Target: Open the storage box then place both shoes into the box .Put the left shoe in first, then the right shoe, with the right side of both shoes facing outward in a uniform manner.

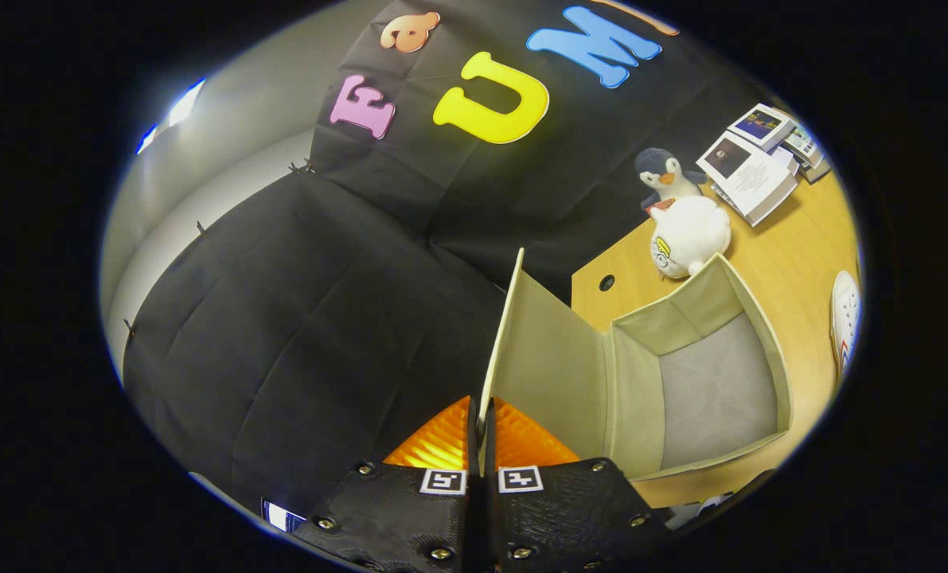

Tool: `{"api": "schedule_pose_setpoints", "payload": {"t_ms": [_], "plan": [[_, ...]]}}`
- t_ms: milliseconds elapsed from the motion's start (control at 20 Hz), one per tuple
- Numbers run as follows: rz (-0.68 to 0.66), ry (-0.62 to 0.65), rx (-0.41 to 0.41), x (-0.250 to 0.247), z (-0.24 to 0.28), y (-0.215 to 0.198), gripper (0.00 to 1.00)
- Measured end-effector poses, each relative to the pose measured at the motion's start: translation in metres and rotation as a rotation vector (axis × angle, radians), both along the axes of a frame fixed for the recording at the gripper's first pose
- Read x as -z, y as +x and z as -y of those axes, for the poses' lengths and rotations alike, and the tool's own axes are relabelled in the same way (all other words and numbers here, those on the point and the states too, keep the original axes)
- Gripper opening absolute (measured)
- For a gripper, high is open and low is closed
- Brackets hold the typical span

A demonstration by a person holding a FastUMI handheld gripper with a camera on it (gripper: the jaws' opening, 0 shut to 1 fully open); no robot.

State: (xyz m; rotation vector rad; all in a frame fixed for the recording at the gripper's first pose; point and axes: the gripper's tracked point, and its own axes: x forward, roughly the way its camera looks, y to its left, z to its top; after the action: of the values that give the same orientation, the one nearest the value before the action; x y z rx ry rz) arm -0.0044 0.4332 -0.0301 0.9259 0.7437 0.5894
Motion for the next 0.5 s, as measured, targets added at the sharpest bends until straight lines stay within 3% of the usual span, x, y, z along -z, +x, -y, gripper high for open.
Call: {"api": "schedule_pose_setpoints", "payload": {"t_ms": [100, 300, 400, 450, 500], "plan": [[0.015, -0.016, -0.021, 0.004, -0.016, -0.002, 0.01], [0.117, -0.073, -0.048, -0.005, -0.024, -0.003, 0.19], [0.186, -0.104, -0.047, -0.014, -0.022, 0.000, 0.75], [0.218, -0.127, -0.046, -0.016, -0.019, 0.002, 0.90], [0.247, -0.150, -0.045, -0.019, -0.014, 0.003, 0.96]]}}
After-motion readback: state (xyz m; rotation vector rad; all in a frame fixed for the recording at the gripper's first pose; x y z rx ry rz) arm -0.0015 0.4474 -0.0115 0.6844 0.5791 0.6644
